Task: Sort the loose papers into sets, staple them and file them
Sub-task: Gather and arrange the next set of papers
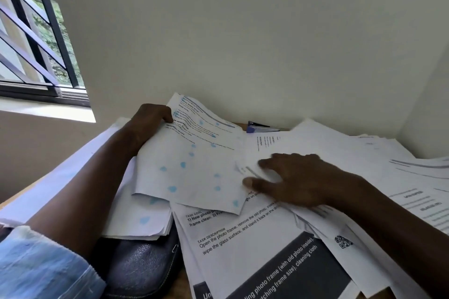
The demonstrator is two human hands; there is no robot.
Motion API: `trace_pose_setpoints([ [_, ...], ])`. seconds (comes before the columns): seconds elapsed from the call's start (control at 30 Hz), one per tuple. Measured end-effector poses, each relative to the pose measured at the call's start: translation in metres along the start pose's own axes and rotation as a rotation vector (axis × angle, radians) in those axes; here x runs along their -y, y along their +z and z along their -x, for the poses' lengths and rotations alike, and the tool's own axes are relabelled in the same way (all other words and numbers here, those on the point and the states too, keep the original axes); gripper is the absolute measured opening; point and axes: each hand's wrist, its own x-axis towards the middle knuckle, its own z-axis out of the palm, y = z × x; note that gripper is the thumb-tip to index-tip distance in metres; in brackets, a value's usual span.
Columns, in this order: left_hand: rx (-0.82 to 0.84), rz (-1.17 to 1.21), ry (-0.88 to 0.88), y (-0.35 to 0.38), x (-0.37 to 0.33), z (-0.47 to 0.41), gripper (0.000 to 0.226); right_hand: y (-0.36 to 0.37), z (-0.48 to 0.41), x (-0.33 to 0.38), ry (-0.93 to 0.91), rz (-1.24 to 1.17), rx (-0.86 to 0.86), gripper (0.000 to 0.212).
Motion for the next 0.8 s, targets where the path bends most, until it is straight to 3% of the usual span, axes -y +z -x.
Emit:
trace_pose_setpoints([
  [0.13,-0.004,0.085,0.022,0.000,-0.003,0.004,0.026,-0.014,0.006,-0.004,0.176,0.155,0.031,0.107],
  [0.27,0.033,-0.027,0.084,0.002,0.001,0.000,0.025,-0.015,0.007,-0.006,0.302,0.336,-0.003,0.110],
  [0.43,0.057,-0.012,0.126,0.007,0.002,0.001,0.016,-0.023,0.007,-0.014,0.418,0.313,0.083,0.130],
  [0.53,0.076,0.009,0.120,0.006,0.002,-0.003,0.030,-0.031,0.011,-0.016,0.418,0.161,0.083,0.133],
  [0.63,0.187,-0.032,0.118,0.011,-0.004,0.001,0.042,-0.037,0.011,-0.022,0.434,0.133,0.002,0.119],
  [0.73,0.261,-0.100,0.149,0.023,-0.005,0.005,0.018,-0.042,0.009,-0.044,0.489,0.317,0.007,0.092],
  [0.8,0.271,-0.100,0.169,0.028,-0.002,0.006,0.036,-0.049,0.006,-0.062,0.550,0.361,-0.044,0.075],
])
